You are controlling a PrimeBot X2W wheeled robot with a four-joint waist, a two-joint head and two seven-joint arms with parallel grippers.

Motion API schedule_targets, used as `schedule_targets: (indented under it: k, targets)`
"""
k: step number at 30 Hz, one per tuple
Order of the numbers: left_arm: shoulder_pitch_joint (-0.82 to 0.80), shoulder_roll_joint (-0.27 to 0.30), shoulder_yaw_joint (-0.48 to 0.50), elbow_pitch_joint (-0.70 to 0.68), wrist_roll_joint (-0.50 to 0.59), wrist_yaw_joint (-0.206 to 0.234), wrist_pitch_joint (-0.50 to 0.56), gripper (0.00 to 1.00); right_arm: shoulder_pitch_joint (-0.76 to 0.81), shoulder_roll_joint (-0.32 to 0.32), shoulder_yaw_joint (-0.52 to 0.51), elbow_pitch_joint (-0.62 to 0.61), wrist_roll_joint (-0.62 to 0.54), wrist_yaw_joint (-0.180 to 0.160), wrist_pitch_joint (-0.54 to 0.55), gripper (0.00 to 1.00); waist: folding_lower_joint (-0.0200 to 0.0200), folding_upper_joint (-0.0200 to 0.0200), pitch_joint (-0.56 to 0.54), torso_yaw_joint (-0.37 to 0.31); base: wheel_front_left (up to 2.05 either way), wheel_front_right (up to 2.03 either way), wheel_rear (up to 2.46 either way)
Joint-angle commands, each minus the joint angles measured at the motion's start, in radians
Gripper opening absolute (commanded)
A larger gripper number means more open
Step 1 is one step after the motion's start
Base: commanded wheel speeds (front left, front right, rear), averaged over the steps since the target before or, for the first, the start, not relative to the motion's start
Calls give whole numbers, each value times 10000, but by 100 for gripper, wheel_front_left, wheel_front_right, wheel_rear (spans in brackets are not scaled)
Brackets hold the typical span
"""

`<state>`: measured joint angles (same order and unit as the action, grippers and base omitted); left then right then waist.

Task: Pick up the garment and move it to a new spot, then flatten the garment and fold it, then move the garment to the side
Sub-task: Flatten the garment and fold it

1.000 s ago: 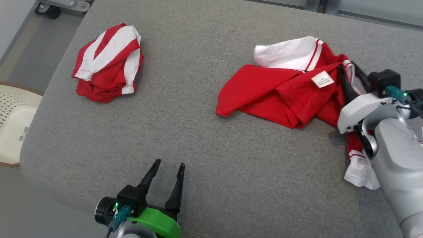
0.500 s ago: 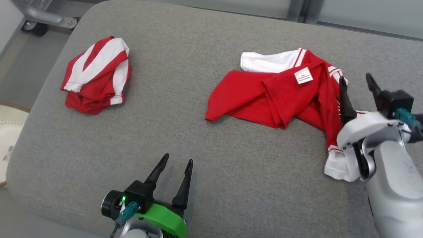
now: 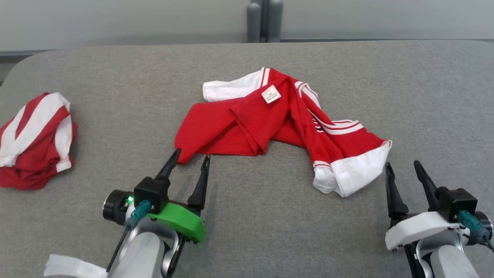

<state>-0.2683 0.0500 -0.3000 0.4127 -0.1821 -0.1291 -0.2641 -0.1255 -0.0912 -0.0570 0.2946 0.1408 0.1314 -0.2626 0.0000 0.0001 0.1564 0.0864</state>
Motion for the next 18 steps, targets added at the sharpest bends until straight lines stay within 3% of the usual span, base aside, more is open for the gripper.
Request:
schedule_targets:
  k: [1,12,18]
  targets:
    - [-327,41,81,226,101,-24,-4,100,225,63,23,-164,72,-14,-34,100,0,-1,-207,-1311,0,0,0]
    - [-2937,436,192,2740,560,122,-4,100,339,368,615,-613,325,-15,-35,100,0,-1,606,-3015,0,0,0]
    - [-3849,534,446,4173,510,356,-4,100,322,395,761,-613,472,-14,-35,100,0,-1,729,-3416,0,0,0]
